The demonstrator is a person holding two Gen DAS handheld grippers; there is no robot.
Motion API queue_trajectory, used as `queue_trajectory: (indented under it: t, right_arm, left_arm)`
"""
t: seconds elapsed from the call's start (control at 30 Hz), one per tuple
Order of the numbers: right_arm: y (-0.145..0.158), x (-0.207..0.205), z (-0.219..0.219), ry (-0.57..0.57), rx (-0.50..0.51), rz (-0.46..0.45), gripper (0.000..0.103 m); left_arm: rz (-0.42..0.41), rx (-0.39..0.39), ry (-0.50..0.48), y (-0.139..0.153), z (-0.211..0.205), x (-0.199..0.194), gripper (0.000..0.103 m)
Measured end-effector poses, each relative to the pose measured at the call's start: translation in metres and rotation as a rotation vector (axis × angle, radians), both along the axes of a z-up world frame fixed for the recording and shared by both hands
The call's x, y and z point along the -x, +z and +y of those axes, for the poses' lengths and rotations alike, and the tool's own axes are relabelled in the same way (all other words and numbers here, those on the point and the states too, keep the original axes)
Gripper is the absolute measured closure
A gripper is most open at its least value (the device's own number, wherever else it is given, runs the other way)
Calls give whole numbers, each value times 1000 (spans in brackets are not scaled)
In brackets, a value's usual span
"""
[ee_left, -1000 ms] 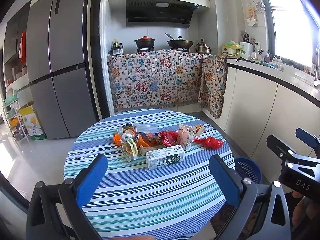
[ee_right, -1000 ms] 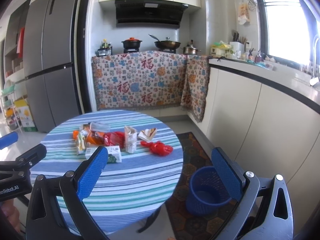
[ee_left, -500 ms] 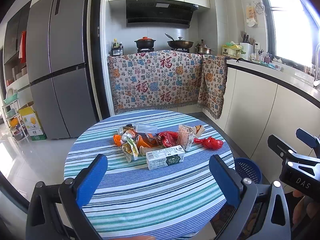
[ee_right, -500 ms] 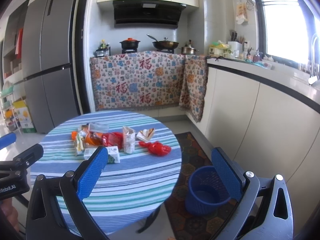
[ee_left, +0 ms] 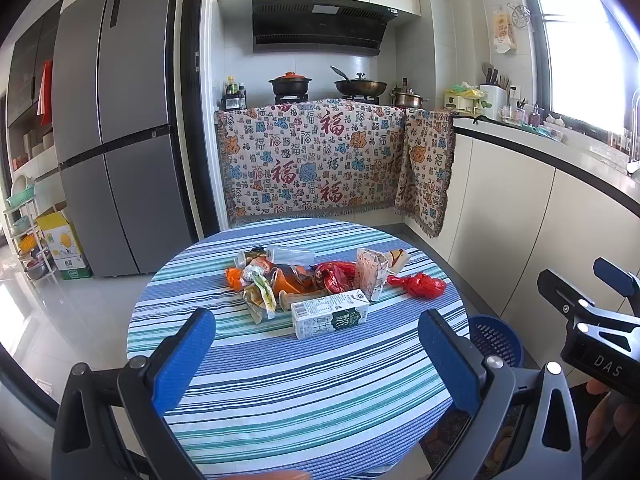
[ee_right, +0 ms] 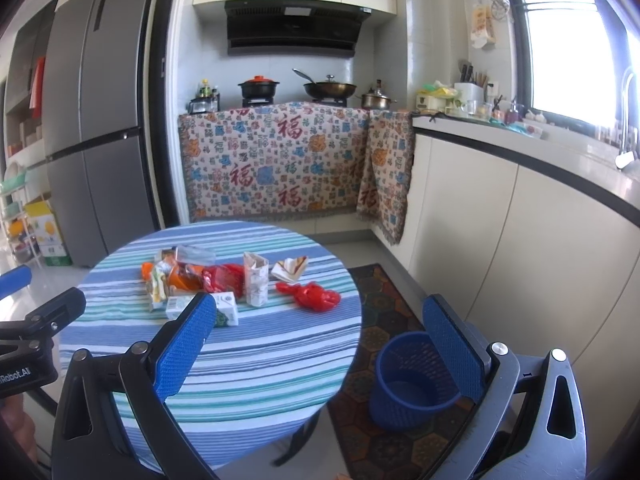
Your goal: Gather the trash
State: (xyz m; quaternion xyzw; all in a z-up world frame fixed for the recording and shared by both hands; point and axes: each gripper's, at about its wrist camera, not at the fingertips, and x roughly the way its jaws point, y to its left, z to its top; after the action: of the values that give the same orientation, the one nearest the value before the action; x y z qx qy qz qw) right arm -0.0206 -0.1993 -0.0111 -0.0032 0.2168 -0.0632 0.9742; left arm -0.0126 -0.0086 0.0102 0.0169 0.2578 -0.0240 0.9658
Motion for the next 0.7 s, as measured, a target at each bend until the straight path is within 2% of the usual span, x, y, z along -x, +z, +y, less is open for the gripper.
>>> queue_trajectory:
  t: [0.7]
  right_arm:
    - [-3,2,-3,1,-3,10,0]
  left_arm:
    - [13,-5,1,-3,1,-6,0]
